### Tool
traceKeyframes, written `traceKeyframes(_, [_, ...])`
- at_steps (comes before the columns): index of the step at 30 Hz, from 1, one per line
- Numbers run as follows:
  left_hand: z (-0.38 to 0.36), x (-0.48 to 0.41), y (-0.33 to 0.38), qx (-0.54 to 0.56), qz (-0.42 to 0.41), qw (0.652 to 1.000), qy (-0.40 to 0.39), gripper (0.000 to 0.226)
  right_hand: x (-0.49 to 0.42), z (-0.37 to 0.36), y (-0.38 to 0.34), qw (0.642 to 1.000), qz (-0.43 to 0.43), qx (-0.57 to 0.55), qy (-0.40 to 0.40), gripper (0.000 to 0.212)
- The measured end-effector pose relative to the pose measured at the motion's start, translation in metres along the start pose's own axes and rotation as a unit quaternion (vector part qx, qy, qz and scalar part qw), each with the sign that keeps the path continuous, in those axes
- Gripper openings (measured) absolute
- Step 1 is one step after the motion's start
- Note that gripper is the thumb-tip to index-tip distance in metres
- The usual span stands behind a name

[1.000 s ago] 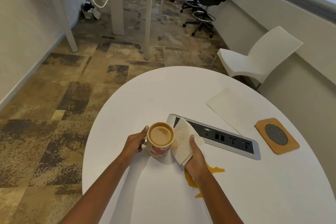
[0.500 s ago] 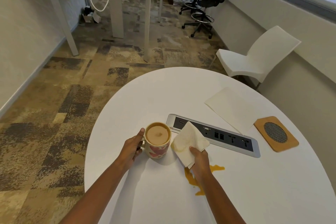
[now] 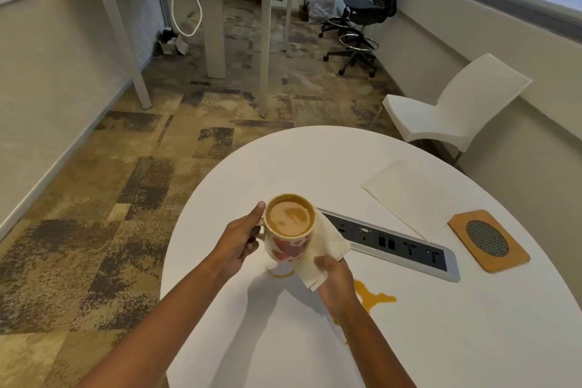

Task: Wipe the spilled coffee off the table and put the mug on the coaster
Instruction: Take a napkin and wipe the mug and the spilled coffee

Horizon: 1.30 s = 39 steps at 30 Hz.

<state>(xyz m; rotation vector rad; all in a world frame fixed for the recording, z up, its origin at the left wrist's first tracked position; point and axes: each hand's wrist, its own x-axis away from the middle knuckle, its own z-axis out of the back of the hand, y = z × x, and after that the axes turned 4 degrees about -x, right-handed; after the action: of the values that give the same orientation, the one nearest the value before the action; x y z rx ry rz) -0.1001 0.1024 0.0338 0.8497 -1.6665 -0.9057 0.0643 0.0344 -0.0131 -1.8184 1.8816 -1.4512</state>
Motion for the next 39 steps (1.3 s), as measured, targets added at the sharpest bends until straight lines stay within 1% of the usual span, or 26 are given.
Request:
traceKeyframes(2, [-0.007,0.004,0.011,0.005,-0.004,1.0,0.001,0.034,-0.001,-0.009,0.001,0.997,-0.012,-0.07,-0.025,0.038])
traceKeyframes(5, [-0.016,0.008,0.024,0.018,-0.012,1.0,0.004,0.038,-0.004,-0.02,0.003,0.984,-0.026,-0.171,-0.037,0.034])
traceKeyframes(8, [-0.023,0.01,0.033,0.039,-0.015,0.999,0.008,0.043,-0.008,-0.031,0.003,0.974,-0.028,-0.219,-0.051,0.031])
traceKeyframes(11, [-0.028,0.009,0.038,0.047,-0.023,0.999,0.016,0.044,-0.009,-0.042,0.004,0.954,-0.06,-0.284,-0.071,0.03])
traceKeyframes(13, [-0.03,0.009,0.04,0.052,-0.025,0.998,0.022,0.042,-0.001,-0.053,0.0,0.937,-0.069,-0.33,-0.095,0.02])
traceKeyframes(15, [-0.031,0.008,0.041,0.062,-0.02,0.998,0.028,0.041,0.004,-0.059,0.001,0.914,-0.076,-0.382,-0.116,0.06])
traceKeyframes(16, [-0.032,0.008,0.042,0.066,-0.017,0.997,0.029,0.042,0.004,-0.059,0.003,0.907,-0.085,-0.395,-0.118,0.07])
traceKeyframes(17, [-0.033,0.008,0.042,0.069,-0.015,0.997,0.029,0.042,0.005,-0.061,0.007,0.911,-0.091,-0.383,-0.119,0.067])
traceKeyframes(19, [-0.035,0.007,0.043,0.062,-0.014,0.998,0.031,0.043,0.007,-0.063,0.015,0.929,-0.105,-0.342,-0.095,0.047])
traceKeyframes(20, [-0.036,0.007,0.044,0.055,-0.016,0.998,0.032,0.043,0.005,-0.063,0.019,0.935,-0.116,-0.325,-0.08,0.046])
traceKeyframes(22, [-0.037,0.006,0.046,0.047,-0.022,0.998,0.035,0.043,0.004,-0.059,0.026,0.941,-0.125,-0.307,-0.069,0.048])
traceKeyframes(24, [-0.036,0.005,0.048,0.038,-0.025,0.998,0.039,0.042,0.008,-0.056,0.025,0.947,-0.133,-0.278,-0.087,0.05])
traceKeyframes(28, [-0.031,0.004,0.049,0.036,-0.029,0.998,0.044,0.037,0.011,-0.04,0.015,0.956,-0.171,-0.215,-0.104,0.045])
traceKeyframes(32, [-0.027,0.005,0.05,0.02,-0.028,0.999,0.039,0.032,0.013,-0.027,-0.003,0.969,-0.201,-0.092,-0.11,0.065])
traceKeyframes(34, [-0.026,0.006,0.049,0.024,-0.025,0.999,0.034,0.031,0.013,-0.021,-0.012,0.97,-0.211,-0.046,-0.115,0.055])
traceKeyframes(37, [-0.026,0.008,0.05,0.03,-0.016,0.999,0.03,0.031,0.011,-0.012,-0.024,0.97,-0.217,-0.011,-0.107,0.039])
traceKeyframes(39, [-0.026,0.008,0.049,0.028,-0.011,0.999,0.026,0.03,0.01,-0.007,-0.032,0.974,-0.206,0.005,-0.091,0.036])
